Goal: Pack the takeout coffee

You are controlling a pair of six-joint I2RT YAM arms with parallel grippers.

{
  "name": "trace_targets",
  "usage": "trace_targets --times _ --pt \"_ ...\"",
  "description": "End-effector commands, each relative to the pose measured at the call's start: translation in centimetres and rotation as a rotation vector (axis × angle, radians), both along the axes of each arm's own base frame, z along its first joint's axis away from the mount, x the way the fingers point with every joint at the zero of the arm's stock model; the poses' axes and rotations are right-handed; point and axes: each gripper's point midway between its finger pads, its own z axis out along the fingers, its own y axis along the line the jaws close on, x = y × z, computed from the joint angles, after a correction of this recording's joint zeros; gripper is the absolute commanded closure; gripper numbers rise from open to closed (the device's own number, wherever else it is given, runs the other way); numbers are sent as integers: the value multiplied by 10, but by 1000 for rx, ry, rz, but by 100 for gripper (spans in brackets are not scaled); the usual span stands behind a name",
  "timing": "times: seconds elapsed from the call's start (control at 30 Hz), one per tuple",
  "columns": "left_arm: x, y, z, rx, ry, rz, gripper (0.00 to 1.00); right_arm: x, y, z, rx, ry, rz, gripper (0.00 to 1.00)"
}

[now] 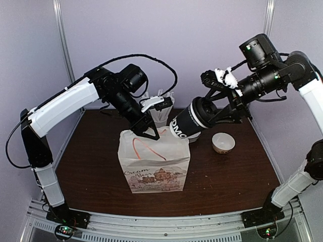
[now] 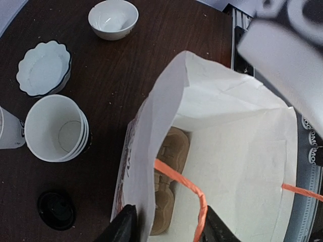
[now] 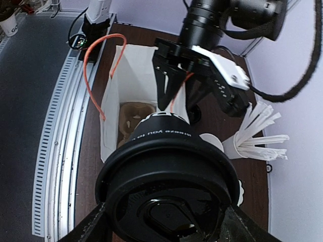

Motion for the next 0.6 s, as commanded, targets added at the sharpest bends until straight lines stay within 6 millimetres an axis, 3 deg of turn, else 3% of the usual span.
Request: trace_targets --times 0.0,0.27,0.57 --pt "7 0 23 -49 -79 26 49 -11 24 -11 -45 13 69 30" --pt "7 15 39 -69 -140 96 35 1 67 -35 -121 -10 58 31" --pt "13 27 63 -134 -231 181 24 4 96 -66 -239 -93 47 32"
